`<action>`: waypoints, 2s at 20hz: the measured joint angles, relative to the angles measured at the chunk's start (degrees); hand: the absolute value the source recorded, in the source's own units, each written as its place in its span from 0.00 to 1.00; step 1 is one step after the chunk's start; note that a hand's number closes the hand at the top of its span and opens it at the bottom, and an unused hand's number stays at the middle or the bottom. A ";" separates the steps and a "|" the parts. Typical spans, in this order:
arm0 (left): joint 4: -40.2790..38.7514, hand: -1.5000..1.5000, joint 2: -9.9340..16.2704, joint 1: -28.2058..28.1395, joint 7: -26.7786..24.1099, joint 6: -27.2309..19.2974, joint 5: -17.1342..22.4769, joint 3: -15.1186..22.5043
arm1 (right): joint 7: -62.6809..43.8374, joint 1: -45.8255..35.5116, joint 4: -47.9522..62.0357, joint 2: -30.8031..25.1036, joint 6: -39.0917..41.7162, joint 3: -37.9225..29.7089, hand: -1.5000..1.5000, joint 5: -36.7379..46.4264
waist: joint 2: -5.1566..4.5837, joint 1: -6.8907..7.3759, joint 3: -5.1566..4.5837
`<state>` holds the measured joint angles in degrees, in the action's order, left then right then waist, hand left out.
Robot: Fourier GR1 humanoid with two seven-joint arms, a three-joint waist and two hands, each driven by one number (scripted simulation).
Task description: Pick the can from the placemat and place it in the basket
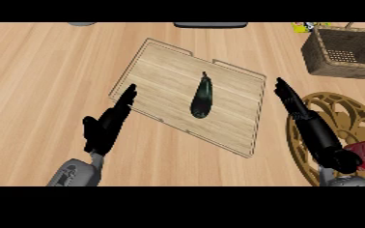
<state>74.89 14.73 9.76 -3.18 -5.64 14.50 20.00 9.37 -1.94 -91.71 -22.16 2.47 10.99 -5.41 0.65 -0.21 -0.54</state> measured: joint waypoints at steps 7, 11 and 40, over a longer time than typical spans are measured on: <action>3.17 0.50 7.65 3.66 -2.12 -2.80 -4.90 -4.83 | 1.46 0.20 -4.18 -2.13 15.43 1.34 1.00 -12.76 | 0.03 0.26 1.10; 4.78 0.50 11.15 4.16 -2.41 -3.78 -6.55 -6.91 | -1.60 6.58 -10.64 -2.95 24.98 6.47 0.00 -23.10 | 0.07 -0.10 0.80; 11.70 0.50 15.10 2.84 0.52 -1.93 -7.76 -10.92 | -4.82 -3.35 -22.98 -57.70 54.41 -28.05 0.00 -5.59 | -0.87 1.25 0.57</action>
<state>86.59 29.83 12.60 -2.66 -7.57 6.74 9.08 4.55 -5.29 -114.70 -79.86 56.88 -17.07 -11.00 -0.22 1.04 0.02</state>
